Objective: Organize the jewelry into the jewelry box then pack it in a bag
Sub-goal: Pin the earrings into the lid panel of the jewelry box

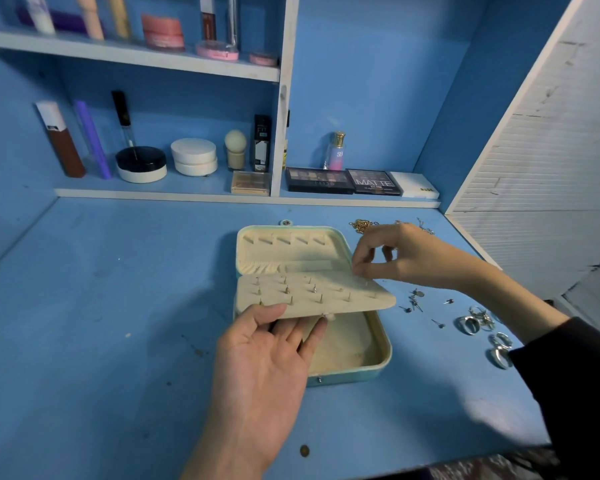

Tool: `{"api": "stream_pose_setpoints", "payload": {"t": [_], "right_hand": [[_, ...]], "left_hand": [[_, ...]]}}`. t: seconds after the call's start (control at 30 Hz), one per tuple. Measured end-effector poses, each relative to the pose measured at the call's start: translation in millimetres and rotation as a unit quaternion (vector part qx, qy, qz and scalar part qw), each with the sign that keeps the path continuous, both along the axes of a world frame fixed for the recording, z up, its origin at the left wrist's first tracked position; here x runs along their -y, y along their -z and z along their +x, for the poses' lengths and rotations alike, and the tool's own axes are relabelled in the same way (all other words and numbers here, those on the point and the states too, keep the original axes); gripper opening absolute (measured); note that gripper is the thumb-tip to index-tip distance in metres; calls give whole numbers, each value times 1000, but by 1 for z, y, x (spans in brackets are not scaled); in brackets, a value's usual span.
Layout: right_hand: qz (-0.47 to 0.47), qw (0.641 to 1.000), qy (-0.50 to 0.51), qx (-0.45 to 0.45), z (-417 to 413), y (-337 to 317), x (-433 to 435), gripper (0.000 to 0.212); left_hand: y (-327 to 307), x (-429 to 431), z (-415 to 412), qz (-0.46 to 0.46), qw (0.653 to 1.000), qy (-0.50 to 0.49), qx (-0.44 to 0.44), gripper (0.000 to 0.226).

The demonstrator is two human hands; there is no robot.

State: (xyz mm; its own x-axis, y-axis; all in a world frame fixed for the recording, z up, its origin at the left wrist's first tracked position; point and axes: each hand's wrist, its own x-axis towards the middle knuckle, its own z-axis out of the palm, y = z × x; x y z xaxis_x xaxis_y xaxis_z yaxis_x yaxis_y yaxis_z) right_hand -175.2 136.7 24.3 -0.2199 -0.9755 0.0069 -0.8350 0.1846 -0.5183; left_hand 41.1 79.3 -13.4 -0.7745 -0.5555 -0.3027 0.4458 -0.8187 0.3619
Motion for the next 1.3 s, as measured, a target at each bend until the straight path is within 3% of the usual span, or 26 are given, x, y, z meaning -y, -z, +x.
{"api": "stream_pose_setpoints", "payload": {"t": [0.37,0.7,1.13,1.2,1.3], "right_hand": [[73,997,-31,-7,13,-11,27,5],[69,997,-43,-13,13,-14,23,8],[37,990,-55,-124,20,-10,27,4],[20,995,-48,-85,22,-11,28,4],[4,998,-15,59,28,-12,28,6]], "left_hand": [[-1,0,0,11,1000,-6,-7,42],[0,0,1,8,1000,-1,-14,48],[1,0,1,12,1000,-3,-15,40],[1,0,1,14,1000,-3,-15,40],[1,0,1,13,1000,2,-17,39]]}}
